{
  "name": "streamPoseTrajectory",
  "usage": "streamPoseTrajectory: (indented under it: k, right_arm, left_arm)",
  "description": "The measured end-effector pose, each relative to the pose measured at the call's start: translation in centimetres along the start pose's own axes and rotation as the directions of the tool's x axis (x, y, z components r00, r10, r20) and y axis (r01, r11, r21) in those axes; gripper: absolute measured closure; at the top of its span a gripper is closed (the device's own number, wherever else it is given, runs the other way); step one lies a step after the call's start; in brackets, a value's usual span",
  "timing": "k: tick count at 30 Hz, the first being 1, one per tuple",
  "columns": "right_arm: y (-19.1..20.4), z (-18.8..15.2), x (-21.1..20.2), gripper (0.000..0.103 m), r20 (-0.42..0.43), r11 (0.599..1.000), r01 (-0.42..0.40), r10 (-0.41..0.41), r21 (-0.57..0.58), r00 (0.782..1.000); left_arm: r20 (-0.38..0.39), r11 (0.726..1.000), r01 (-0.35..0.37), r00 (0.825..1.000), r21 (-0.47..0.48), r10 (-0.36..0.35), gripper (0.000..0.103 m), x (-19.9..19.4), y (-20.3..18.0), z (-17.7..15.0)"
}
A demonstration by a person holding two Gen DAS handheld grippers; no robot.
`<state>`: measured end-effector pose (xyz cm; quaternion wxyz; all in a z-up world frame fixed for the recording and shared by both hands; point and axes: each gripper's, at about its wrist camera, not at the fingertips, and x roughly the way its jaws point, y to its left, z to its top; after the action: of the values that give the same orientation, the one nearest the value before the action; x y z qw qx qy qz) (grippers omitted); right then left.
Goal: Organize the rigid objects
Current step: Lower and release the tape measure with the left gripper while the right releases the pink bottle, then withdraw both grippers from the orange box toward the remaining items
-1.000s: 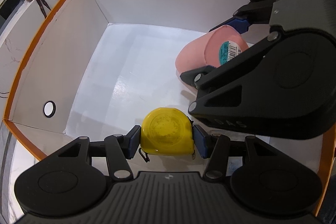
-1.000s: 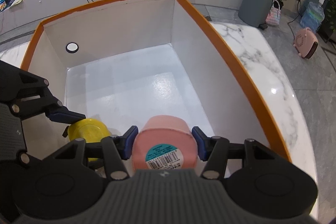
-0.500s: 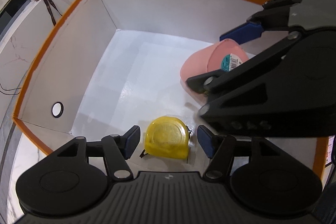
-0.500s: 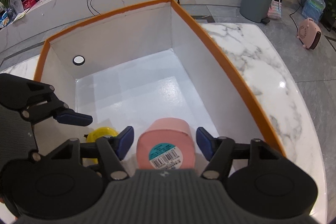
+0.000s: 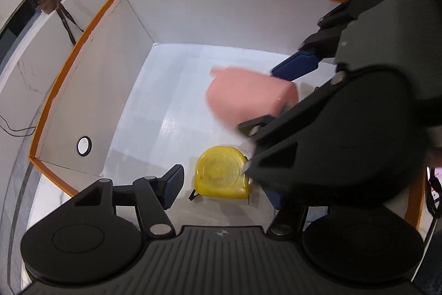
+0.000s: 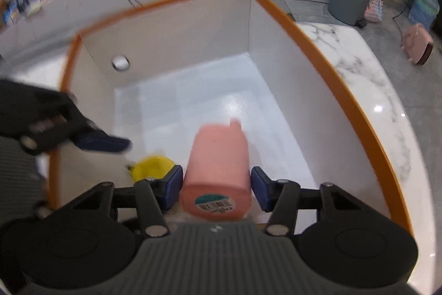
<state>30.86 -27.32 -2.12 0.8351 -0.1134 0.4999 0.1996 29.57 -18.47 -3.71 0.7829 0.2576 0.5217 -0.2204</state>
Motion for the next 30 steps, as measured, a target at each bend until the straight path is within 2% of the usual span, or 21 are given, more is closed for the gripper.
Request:
streamPoseTrajectory:
  k: [2,3,7,11,17,24,30]
  right_arm:
    - [0.0,-0.1,0.5,0.047,-0.022,0.997,0.069,-0.070,-0.020,0.997]
    - [-0.4,-0.1,0.3,0.048,-0.011,0.997,0.071,-0.071,-0.008,0.997]
    - [-2.1,0.0,-1.7,0.048,0.052,0.997,0.000,-0.004,0.073,0.999]
    - [-2.8,-0.1,-2.3,0.048,0.065,0.996,0.011,-0.017,0.093,0.998]
    - [-2.3,0.4,-4.5,0.048,0.126,0.995,-0.011,-0.002,0.104,0.992]
    - [-0.2,0.3,-7.7,0.048,0.200,0.997,-0.020,0.005,0.072,0.980]
    - [2.3,-0.4,-10.2,0.048,0.238,1.000,-0.017,0.011,0.025,0.971]
  left_arm:
    - [0.004,1.000,0.007,1.000,-0.001,-0.007,0.029,-0.3,0.1,0.0]
    - [0.006,1.000,0.012,1.000,-0.008,-0.012,0.029,-0.2,0.2,0.1]
    - [0.022,0.999,0.024,0.999,-0.036,-0.023,0.028,-0.6,0.8,0.3]
    - [0.053,0.998,0.025,0.998,-0.053,-0.022,0.028,-1.3,1.0,0.1]
    - [0.155,0.995,0.026,0.988,-0.098,-0.011,0.029,-4.4,1.9,-0.8]
    - [0.254,0.973,0.018,0.966,-0.228,0.042,0.028,-8.7,3.9,-5.7]
    - [0.244,0.959,-0.023,0.965,-0.283,0.095,0.028,-10.9,4.8,-10.2]
